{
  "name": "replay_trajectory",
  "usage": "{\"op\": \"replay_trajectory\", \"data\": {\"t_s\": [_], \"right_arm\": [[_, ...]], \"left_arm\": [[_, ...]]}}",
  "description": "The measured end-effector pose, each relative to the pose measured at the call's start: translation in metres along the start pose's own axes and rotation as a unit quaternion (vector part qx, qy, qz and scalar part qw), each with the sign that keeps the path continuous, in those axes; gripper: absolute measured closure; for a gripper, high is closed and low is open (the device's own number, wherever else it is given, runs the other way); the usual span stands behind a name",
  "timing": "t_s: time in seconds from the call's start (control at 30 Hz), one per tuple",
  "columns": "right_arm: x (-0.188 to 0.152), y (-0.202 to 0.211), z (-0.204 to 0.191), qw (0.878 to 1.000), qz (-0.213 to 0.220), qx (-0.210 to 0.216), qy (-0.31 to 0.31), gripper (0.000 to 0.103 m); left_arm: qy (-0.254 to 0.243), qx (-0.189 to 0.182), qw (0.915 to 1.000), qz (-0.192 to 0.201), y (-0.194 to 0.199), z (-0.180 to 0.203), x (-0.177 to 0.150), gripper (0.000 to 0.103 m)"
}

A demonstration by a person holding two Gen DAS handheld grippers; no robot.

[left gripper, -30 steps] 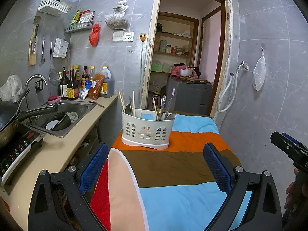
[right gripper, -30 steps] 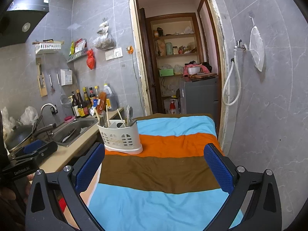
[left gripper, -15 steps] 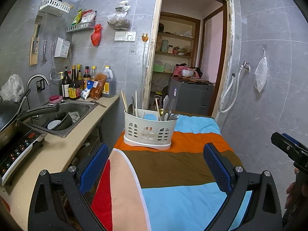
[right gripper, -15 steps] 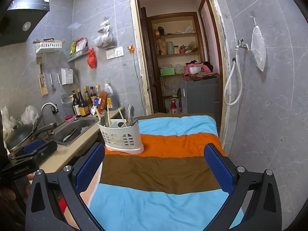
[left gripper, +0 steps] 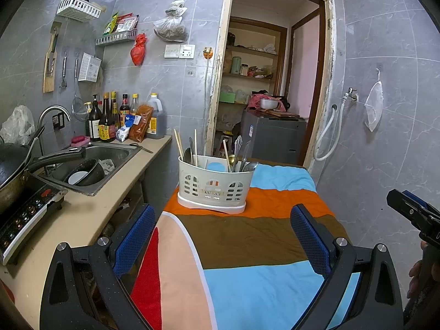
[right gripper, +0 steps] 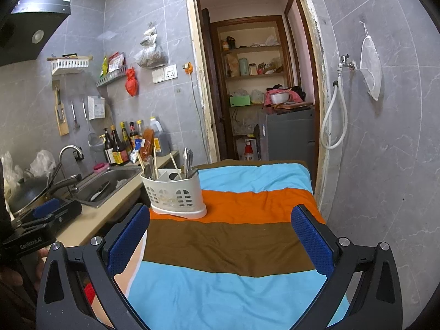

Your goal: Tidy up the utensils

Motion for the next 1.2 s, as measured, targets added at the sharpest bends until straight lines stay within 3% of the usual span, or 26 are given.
{"op": "replay_trajectory", "data": {"t_s": [1.2], "right_arm": [[-0.0007, -0.0017, -0.0029, 1.000, -0.003, 0.000, -0.002, 0.000]], "left_arm": [[0.004, 0.004, 1.0000, -0.003, -0.0015, -0.0045, -0.0026, 0.006]]}}
Point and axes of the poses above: each gripper's, at about its wrist camera, not at the fingertips, and y roughly against the way its jaws point, z to its right, x to its top, the point moved 8 cm from there along -y, roughly the way its jaws point, and after that the axes turned 7 degrees about x, right-handed, at the moved point
